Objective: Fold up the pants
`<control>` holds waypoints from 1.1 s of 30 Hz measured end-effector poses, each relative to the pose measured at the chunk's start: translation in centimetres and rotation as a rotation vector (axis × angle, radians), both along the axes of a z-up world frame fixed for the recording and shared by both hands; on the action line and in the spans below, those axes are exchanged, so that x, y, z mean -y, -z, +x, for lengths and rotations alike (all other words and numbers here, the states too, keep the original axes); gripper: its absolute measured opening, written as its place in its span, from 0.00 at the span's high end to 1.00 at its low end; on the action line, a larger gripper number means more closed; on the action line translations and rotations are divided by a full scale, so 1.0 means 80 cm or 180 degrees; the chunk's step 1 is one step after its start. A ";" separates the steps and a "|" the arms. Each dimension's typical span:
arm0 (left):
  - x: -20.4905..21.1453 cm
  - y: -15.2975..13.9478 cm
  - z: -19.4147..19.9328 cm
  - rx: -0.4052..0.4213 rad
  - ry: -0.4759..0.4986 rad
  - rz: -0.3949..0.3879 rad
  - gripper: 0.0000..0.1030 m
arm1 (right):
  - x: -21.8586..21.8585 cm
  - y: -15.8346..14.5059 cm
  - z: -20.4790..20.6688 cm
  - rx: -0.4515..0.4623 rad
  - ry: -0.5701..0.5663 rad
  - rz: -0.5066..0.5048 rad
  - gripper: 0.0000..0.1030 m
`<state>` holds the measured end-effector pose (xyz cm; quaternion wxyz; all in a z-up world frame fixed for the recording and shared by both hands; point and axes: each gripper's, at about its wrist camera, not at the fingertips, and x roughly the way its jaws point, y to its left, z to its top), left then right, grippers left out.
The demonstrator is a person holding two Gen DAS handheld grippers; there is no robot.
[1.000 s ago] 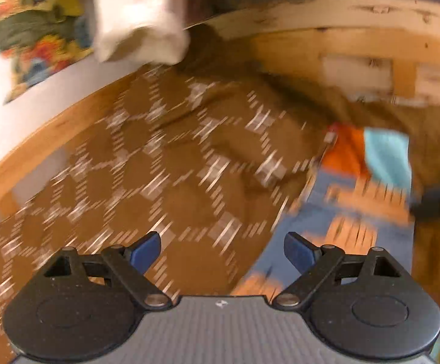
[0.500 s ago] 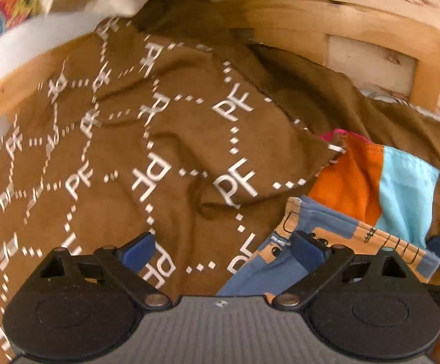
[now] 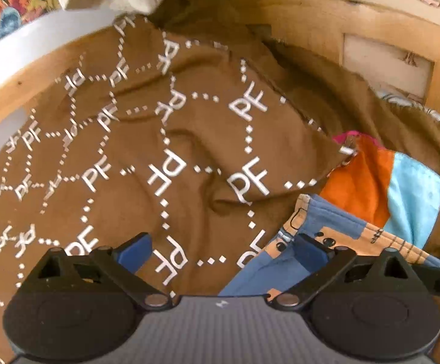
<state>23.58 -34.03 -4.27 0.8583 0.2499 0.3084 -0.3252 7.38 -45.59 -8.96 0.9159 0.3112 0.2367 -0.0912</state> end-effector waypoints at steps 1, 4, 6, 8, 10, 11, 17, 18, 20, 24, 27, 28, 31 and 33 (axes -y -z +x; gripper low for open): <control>-0.003 -0.005 -0.007 0.0056 0.0013 -0.0044 0.03 | -0.002 -0.002 -0.001 0.0002 0.0008 -0.0052 0.85; -0.012 -0.021 -0.027 0.0071 0.0052 -0.0156 0.05 | -0.013 -0.007 0.000 -0.0022 -0.0013 -0.0303 0.85; -0.016 -0.033 -0.033 -0.0109 -0.0034 -0.0249 0.07 | -0.023 -0.011 0.001 -0.0038 -0.0052 -0.0505 0.85; -0.021 -0.040 -0.029 -0.0517 -0.0180 -0.0420 0.10 | -0.034 -0.015 0.001 -0.0026 -0.0094 -0.0714 0.85; -0.028 -0.041 -0.016 -0.1029 -0.0315 -0.0660 0.14 | -0.045 -0.019 0.001 -0.0008 -0.0149 -0.0911 0.85; -0.034 -0.039 -0.012 -0.1276 -0.0366 -0.0778 0.16 | -0.053 -0.021 0.001 0.0004 -0.0196 -0.1037 0.85; -0.032 -0.026 0.011 -0.1954 -0.0519 -0.0896 0.40 | -0.105 -0.028 0.000 0.0083 -0.0580 -0.1764 0.85; -0.027 -0.024 0.009 -0.1890 -0.0502 -0.0787 0.43 | -0.112 -0.028 0.000 0.0090 -0.0638 -0.1851 0.85; -0.020 -0.021 0.005 -0.1853 -0.0468 -0.0730 0.44 | -0.123 -0.026 0.001 0.0086 -0.0735 -0.1983 0.85; -0.011 -0.014 -0.001 -0.1845 -0.0485 -0.0727 0.46 | -0.135 -0.023 0.006 0.0029 -0.0861 -0.2106 0.85; -0.002 -0.009 -0.006 -0.1807 -0.0485 -0.0675 0.46 | -0.139 -0.020 0.008 0.0002 -0.0919 -0.2134 0.85; 0.003 -0.007 -0.007 -0.1798 -0.0472 -0.0666 0.46 | -0.139 -0.020 0.008 -0.0006 -0.0935 -0.2141 0.85; 0.011 -0.006 -0.014 -0.1727 -0.0432 -0.0632 0.45 | -0.141 -0.020 0.012 -0.0022 -0.0973 -0.2151 0.85; 0.021 -0.005 -0.015 -0.1616 -0.0459 -0.0552 0.46 | -0.141 -0.018 0.013 -0.0026 -0.0990 -0.2156 0.85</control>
